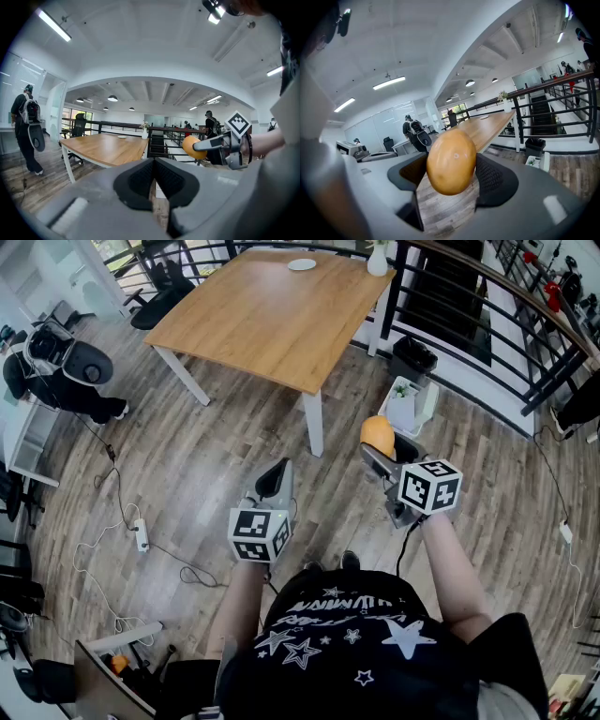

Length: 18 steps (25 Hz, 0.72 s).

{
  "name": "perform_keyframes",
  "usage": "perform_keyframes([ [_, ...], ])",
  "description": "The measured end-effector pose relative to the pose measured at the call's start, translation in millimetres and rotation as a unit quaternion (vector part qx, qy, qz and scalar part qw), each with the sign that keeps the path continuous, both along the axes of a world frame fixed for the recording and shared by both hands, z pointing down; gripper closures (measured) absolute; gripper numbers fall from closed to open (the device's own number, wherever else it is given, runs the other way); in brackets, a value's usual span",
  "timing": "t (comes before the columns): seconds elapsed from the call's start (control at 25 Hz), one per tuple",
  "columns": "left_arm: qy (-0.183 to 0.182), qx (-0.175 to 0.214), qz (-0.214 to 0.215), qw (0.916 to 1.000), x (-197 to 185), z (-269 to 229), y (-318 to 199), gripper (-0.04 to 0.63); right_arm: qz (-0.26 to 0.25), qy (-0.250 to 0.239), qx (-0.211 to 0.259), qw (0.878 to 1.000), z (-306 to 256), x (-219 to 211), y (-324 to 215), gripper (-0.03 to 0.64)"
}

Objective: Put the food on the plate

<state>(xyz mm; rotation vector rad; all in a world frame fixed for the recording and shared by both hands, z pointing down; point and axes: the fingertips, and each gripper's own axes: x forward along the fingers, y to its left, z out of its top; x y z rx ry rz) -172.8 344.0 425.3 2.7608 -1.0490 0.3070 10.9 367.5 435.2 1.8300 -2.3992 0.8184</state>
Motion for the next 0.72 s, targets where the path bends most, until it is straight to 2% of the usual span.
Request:
perform_keyframes([
  [0.4, 0.004, -0.001, 0.006, 1.0, -5, 1, 4, 0.594, 0.001, 0.002, -0.002, 1.0, 3, -9, 2, 0.284],
  [0.6, 0.008, -0.014, 0.004, 0.9999, -17, 9, 2, 0.594, 0.003, 0.007, -0.013, 1.0, 10, -19, 2, 0.284],
  [0.72, 0.01, -0.027, 0.002, 0.9996, -27, 16, -1, 0.594, 0.001, 0.027, -0.015, 1.0, 15, -26, 1, 0.284],
])
